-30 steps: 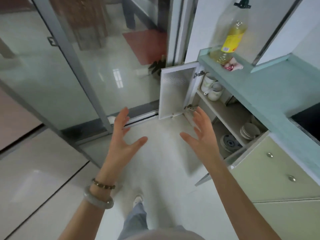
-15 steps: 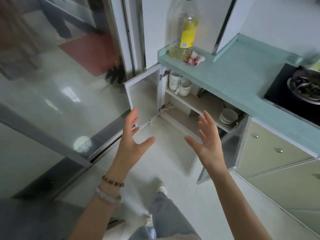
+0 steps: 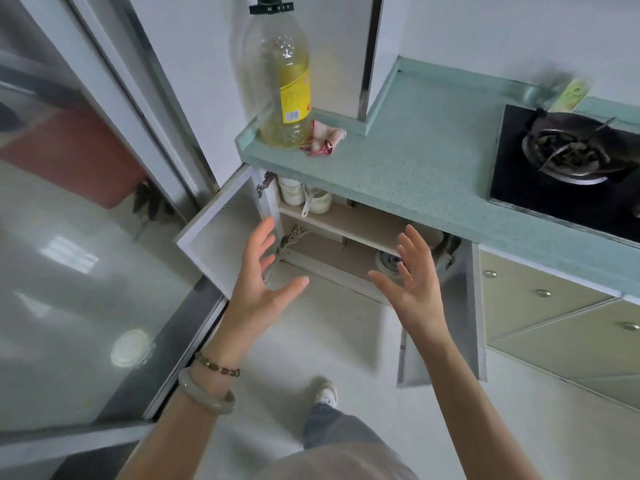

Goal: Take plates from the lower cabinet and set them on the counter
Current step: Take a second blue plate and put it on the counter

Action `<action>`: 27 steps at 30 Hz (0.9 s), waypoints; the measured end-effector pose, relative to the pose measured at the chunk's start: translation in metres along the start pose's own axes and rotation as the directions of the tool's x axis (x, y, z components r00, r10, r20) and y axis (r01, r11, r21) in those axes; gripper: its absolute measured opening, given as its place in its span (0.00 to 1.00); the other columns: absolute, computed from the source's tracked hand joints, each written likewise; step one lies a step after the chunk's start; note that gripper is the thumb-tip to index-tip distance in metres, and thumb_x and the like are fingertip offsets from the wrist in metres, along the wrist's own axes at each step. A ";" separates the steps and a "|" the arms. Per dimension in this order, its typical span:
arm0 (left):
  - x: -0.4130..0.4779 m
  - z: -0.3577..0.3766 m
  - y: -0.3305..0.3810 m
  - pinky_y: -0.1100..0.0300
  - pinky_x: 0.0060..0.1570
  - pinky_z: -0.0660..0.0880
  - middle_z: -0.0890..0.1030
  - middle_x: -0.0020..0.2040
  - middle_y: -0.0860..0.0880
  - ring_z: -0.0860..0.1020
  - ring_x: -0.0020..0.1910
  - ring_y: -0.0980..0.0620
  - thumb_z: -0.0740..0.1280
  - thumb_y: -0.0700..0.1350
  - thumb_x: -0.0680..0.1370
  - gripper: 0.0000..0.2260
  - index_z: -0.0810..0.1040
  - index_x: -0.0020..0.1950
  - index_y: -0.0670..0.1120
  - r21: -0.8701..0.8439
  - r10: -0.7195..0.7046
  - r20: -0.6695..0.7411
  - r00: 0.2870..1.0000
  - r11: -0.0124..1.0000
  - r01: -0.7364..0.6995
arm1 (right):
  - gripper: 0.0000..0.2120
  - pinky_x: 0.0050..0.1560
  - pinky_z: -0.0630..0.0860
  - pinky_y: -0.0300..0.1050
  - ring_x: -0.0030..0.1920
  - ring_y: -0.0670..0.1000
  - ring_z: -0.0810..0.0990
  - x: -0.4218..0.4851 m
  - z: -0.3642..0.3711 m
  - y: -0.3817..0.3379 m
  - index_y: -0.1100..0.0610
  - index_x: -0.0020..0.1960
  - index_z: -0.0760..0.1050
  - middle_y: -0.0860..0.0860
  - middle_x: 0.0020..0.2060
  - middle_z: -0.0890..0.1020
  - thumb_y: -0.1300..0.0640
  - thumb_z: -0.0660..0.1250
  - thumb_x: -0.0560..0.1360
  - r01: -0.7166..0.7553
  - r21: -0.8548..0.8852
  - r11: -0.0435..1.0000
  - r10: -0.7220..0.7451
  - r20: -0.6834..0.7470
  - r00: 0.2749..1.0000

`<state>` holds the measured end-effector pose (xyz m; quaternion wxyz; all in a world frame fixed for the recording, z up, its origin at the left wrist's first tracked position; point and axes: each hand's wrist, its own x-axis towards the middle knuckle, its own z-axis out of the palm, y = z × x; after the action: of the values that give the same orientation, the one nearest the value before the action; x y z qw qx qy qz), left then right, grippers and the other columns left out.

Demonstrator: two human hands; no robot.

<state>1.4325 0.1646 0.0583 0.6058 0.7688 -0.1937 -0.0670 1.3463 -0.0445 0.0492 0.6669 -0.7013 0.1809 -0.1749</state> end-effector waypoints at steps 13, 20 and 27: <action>0.135 0.029 -0.029 0.57 0.71 0.63 0.63 0.75 0.57 0.63 0.73 0.60 0.74 0.42 0.69 0.40 0.58 0.76 0.54 -0.058 -0.010 0.224 0.975 0.998 0.023 | 0.38 0.73 0.60 0.52 0.71 0.46 0.65 0.099 0.002 0.001 0.47 0.74 0.60 0.47 0.71 0.67 0.66 0.72 0.70 -0.073 -0.016 0.997 0.069 -0.188 0.980; 0.233 0.042 -0.052 0.57 0.70 0.64 0.64 0.73 0.63 0.65 0.71 0.62 0.73 0.43 0.69 0.38 0.59 0.74 0.58 -0.064 0.018 0.332 0.943 0.998 0.004 | 0.37 0.74 0.61 0.51 0.71 0.42 0.65 0.165 0.010 0.008 0.48 0.74 0.60 0.46 0.71 0.67 0.66 0.72 0.71 -0.111 -0.066 0.992 0.083 -0.329 0.941; 0.325 0.059 -0.071 0.52 0.71 0.65 0.63 0.74 0.61 0.64 0.73 0.60 0.74 0.45 0.69 0.38 0.61 0.74 0.58 -0.074 0.044 0.483 0.874 0.997 -0.009 | 0.37 0.73 0.61 0.52 0.70 0.42 0.66 0.236 0.023 0.014 0.47 0.73 0.60 0.46 0.71 0.68 0.66 0.72 0.71 -0.167 -0.058 0.984 0.121 -0.466 0.877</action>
<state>1.7257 0.0018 0.0183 0.5651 0.7034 -0.3472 -0.2556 1.5634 -0.1400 0.0350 0.5815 -0.6558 0.3937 -0.2772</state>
